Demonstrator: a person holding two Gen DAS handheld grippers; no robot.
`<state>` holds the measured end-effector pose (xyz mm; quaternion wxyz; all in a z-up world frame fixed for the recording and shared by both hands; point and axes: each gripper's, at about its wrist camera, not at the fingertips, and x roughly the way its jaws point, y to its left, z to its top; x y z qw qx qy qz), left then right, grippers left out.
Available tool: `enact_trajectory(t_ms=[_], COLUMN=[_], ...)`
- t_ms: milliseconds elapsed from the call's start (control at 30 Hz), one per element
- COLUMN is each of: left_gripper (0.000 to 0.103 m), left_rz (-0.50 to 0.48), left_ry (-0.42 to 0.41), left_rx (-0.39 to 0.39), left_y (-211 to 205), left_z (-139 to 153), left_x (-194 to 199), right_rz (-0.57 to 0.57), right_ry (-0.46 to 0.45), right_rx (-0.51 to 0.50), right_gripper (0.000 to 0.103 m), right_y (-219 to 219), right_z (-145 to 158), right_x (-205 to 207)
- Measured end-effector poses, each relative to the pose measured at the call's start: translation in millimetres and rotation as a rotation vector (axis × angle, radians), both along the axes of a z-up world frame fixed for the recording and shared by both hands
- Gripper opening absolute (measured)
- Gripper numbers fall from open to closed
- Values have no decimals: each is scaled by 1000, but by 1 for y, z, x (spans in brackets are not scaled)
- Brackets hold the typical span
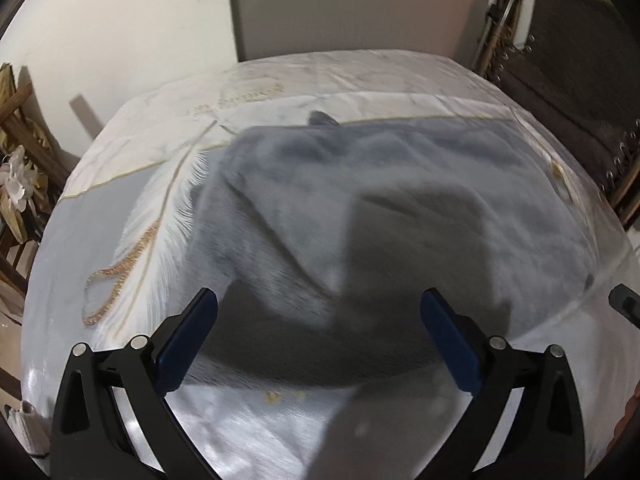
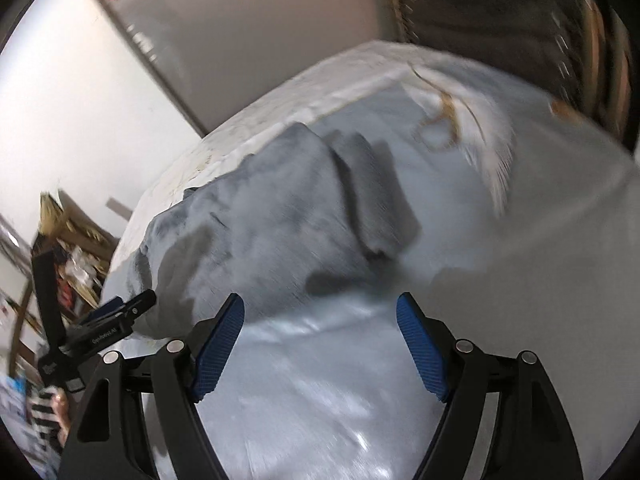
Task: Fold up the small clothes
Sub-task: 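Withdraw the right tool from the folded jacket, then grasp the edge of the folded grey jacket with the right tool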
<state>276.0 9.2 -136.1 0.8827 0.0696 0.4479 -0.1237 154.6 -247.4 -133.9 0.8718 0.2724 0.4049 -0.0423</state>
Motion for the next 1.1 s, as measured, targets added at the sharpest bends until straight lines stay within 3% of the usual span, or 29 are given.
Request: enact_trajectory(t_ms=[267,500,733,933,1100], left_gripper=[99,99,99,99,99], left_rz=[11,31,36,52,45], left_ry=[-8,-1,43,97,41], left_rx=[35,50,82,44,85], left_y=[-21,-36,-46,-39,-45], left_z=[10,16,-3,-21,-26], left_x=[-2,13,24,30,22], right_rz=[-51,-26,-14,-26,-46], right_ry=[-2,-14,-19,-32,-46], right_rx=[228,246,251,254,259], right_gripper=[79,79,79,79,79], right_y=[-19,-16,-17,-21,-25], right_z=[-29,-32,-34,-35,-36], right_x=[2,25,36,48,59])
